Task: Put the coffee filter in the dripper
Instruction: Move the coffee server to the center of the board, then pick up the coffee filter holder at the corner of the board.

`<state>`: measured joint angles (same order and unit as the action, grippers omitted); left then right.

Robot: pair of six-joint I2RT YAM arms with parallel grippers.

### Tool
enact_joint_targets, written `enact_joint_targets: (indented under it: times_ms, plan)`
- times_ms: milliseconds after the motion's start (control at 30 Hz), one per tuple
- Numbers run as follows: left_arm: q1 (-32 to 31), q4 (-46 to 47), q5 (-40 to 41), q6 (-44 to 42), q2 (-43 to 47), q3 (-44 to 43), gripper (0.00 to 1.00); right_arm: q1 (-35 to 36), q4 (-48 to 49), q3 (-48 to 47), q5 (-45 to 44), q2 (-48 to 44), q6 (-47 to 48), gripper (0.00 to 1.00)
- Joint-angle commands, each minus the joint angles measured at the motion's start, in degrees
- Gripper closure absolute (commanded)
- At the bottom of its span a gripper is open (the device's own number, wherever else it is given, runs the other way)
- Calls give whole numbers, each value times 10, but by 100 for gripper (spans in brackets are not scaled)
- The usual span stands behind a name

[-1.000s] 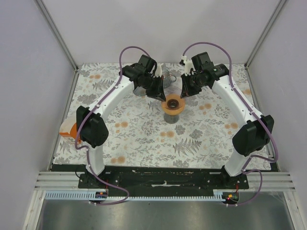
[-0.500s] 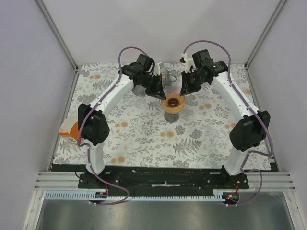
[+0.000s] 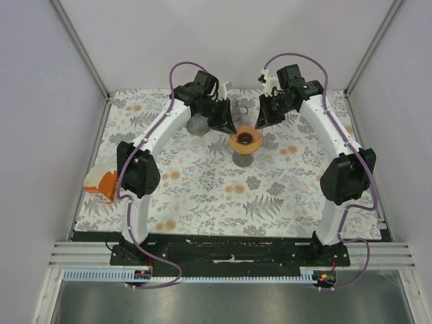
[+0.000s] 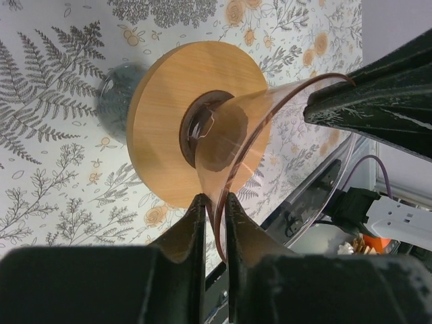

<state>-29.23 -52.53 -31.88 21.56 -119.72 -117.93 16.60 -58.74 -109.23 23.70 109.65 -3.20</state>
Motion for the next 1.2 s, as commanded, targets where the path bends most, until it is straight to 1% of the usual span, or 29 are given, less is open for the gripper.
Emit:
enact_joint_targets:
  times_ms: [0,67,267,333,433,467,533,633,800,967,1033,1133,1167]
  plan:
    - [-22,-12,-21,-64,-74,-44,80,4,-6,41,-1,124,24,100]
    - [-19,-16,1,-69,-86,-71,74,2,-6,34,3,129,21,100]
    - [-7,-19,10,-73,-93,-78,74,3,-12,19,-1,107,11,100]
    - [-6,-19,19,-81,-87,-78,76,7,-10,20,-7,90,9,100]
    - [-6,-16,44,-91,-77,-66,88,11,-7,14,-17,78,7,100]
    - [-6,-13,52,-92,-76,-57,91,9,-5,15,-23,78,6,100]
    - [-2,-11,54,-89,-80,-41,93,10,-4,23,-29,85,5,100]
    - [8,-5,37,-77,-92,-20,96,10,19,51,-10,98,2,100]
    - [8,6,48,-82,-105,10,95,10,43,81,2,109,0,100]
    - [9,6,49,-89,-98,6,89,10,52,88,2,89,-7,100]
    - [9,4,50,-93,-90,-15,84,11,51,80,4,72,-9,94]
    - [9,4,48,-99,-75,-49,72,12,52,64,11,49,-15,87]
    - [9,4,49,-101,-75,-59,70,12,52,58,13,45,-16,86]
